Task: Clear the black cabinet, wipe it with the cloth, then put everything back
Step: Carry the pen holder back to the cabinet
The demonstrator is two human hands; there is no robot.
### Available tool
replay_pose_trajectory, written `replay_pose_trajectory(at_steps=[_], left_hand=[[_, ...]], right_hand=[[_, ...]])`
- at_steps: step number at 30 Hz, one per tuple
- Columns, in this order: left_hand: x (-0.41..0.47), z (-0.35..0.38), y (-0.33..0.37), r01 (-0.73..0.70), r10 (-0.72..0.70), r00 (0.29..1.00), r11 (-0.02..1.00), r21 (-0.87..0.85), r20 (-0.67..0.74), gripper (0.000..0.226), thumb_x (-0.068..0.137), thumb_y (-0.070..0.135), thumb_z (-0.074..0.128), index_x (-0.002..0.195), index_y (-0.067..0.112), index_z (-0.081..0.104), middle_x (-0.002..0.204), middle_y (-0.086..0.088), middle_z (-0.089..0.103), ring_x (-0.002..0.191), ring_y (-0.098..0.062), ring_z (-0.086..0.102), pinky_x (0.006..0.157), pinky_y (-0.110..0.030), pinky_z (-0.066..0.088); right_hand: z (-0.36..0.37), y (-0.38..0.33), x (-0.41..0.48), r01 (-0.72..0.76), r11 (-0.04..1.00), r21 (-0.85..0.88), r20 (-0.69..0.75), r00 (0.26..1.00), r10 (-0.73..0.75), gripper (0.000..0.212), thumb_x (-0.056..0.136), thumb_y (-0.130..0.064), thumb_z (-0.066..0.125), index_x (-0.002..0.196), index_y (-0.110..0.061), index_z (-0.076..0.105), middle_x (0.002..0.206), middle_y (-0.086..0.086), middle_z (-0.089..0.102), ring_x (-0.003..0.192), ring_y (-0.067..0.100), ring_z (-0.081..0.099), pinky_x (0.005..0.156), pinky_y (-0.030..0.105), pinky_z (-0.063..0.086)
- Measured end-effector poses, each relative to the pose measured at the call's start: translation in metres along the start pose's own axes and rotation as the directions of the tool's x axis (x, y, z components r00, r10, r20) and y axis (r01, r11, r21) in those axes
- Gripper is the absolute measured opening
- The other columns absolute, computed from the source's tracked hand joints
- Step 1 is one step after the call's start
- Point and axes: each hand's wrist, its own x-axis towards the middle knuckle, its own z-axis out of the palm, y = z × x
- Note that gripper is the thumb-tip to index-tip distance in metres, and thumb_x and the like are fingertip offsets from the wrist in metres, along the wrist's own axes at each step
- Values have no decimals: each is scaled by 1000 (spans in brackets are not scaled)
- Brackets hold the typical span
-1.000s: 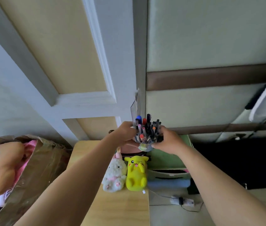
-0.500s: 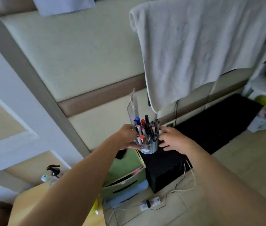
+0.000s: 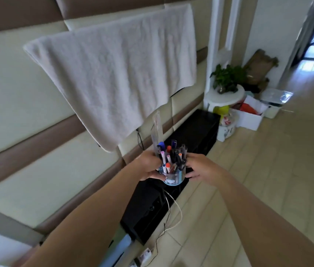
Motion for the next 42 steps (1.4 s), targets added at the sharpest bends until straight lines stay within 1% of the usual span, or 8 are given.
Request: replay_pose_trajectory(at_steps=[7, 12, 17, 24, 33, 36, 39, 42], left_hand=[[36, 46, 27, -22, 19, 994, 999, 32, 104, 31, 95, -11, 48, 111, 8, 67, 111, -20, 72, 94, -37, 73, 75, -51, 62], [65, 66, 48, -48, 41, 985, 998, 36, 168, 28, 95, -9, 48, 105, 7, 69, 105, -18, 74, 90, -32, 74, 70, -46, 63], [113, 75, 66, -55, 43, 980, 997, 59, 195, 29, 95, -8, 47, 112, 3, 68, 107, -23, 73, 94, -37, 74, 77, -54, 62], [206, 75, 109, -58, 45, 975, 997, 55, 218, 29, 97, -7, 47, 116, 4, 67, 110, -20, 72, 94, -34, 73, 80, -53, 61], [307, 73, 165, -59, 38, 963, 996, 70, 266, 25, 98, 2, 51, 113, 6, 70, 106, -17, 75, 93, -31, 75, 80, -51, 62], [332, 79, 175, -46, 25, 960, 997, 69, 278, 24, 99, 8, 52, 114, 7, 71, 107, -17, 75, 93, -31, 75, 80, -52, 62], [355, 89, 184, -39, 17, 961, 997, 71, 276, 25, 99, 7, 51, 113, 8, 71, 105, -16, 76, 92, -30, 75, 80, -51, 62], [381, 102, 195, -29, 9, 964, 997, 71, 266, 28, 97, 3, 49, 114, 8, 71, 105, -15, 76, 92, -29, 75, 79, -51, 62]], right_hand=[[-48, 3, -12, 20, 1000, 5, -149, 989, -19, 22, 97, -33, 62, 118, -33, 67, 104, -3, 71, 91, 23, 70, 97, 44, 56], [-72, -3, -8, 15, 999, 42, -216, 976, -6, 29, 100, -16, 58, 127, -5, 63, 120, 27, 66, 108, 48, 65, 92, 53, 51], [-101, -10, 33, 17, 1000, -10, -255, 967, -19, 20, 96, -21, 53, 109, -19, 68, 121, 22, 67, 88, 30, 66, 79, 41, 52], [-146, -45, 115, -34, 995, -92, -277, 961, 8, 22, 93, -15, 49, 102, -30, 62, 113, 17, 72, 107, 38, 68, 96, 50, 56], [-203, -77, 213, -56, 994, -92, -331, 943, 23, 37, 93, -8, 44, 125, -6, 60, 86, 14, 61, 76, 25, 52, 68, 38, 43], [-220, -82, 236, -63, 998, -32, -323, 945, 49, 40, 95, -8, 43, 133, 3, 49, 111, 38, 64, 88, 45, 64, 79, 50, 52], [-240, -87, 257, -90, 995, -48, -314, 947, 71, 39, 97, -5, 43, 135, 2, 49, 129, 36, 50, 121, 56, 49, 99, 67, 41], [-266, -88, 279, -70, 996, -58, -299, 953, 50, 35, 95, -7, 46, 129, -3, 55, 124, 36, 55, 88, 40, 67, 80, 45, 56]])
